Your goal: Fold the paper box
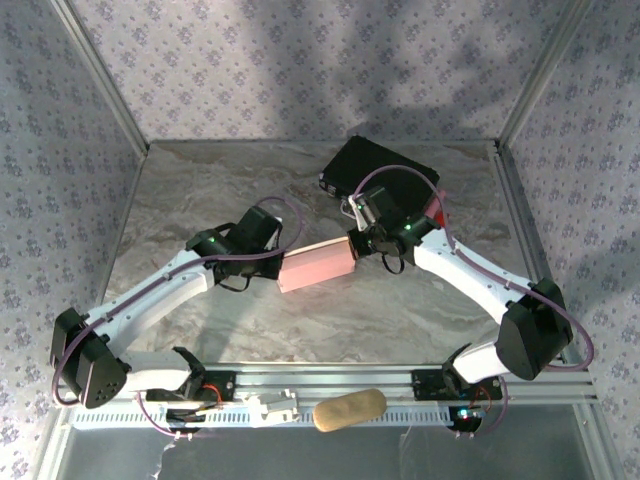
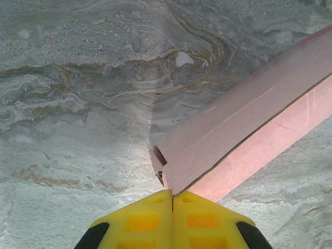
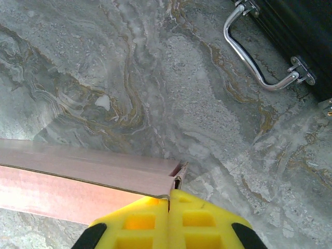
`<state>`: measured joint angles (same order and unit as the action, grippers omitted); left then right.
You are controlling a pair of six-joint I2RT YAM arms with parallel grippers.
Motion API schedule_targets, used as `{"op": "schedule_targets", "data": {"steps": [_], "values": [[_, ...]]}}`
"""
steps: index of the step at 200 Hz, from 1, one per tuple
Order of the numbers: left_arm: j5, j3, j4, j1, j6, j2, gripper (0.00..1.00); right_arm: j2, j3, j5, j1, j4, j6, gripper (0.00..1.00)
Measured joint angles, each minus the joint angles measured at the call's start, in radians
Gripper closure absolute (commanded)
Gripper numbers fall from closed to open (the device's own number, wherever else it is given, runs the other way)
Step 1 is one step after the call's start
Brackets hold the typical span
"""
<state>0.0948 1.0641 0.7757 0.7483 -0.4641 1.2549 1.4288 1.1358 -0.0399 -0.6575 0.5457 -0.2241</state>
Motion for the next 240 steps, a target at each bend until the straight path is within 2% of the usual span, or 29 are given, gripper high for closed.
{"op": "schedule_targets", "data": {"steps": [136,240], "values": [[-0.03,0.006,-0.045,-0.01,-0.227,0.023,1.0,0.004,0.0,-0.066,-0.016,-0.003,-0.034,1.0],[-0.003,-0.077,-0.172,-0.018,-0.276,-0.01,1.0,0.005,-0.009,-0.09,-0.022,-0.025,-0.049,1.0]]}}
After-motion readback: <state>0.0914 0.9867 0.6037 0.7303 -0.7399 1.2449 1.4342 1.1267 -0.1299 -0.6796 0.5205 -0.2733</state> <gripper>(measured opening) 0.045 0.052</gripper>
